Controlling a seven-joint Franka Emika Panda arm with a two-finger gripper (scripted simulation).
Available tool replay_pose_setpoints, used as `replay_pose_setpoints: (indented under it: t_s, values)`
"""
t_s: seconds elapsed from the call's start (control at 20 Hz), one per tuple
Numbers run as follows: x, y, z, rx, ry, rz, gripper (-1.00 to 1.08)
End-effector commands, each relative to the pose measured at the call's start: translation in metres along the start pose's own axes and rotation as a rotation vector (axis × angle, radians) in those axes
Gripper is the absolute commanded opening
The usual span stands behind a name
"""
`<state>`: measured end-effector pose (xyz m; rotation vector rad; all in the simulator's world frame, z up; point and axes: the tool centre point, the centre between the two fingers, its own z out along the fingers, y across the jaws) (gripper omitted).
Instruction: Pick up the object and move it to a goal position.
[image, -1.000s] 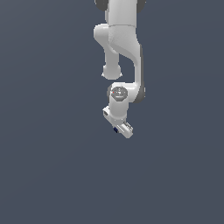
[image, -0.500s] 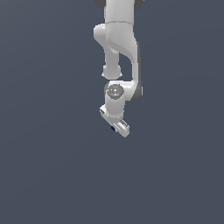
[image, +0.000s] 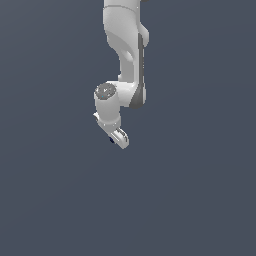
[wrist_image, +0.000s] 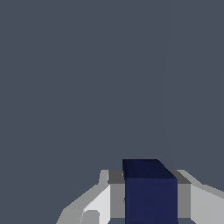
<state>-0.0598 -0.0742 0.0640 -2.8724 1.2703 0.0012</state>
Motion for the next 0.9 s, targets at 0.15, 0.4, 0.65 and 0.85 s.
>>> replay_pose_setpoints:
  t_s: [0.15, 0.4, 0.65, 0.85]
  values:
    - [0.039, 0.051, -0.031, 0.001, 0.000, 0.001, -1.00]
    - [0.067, 0.086, -0.053, 0.000, 0.000, 0.001, -1.00]
    - [0.084, 0.105, -0.065, 0.000, 0.001, 0.001, -1.00]
    - [0.088, 0.110, -0.068, 0.000, 0.001, 0.001, -1.00]
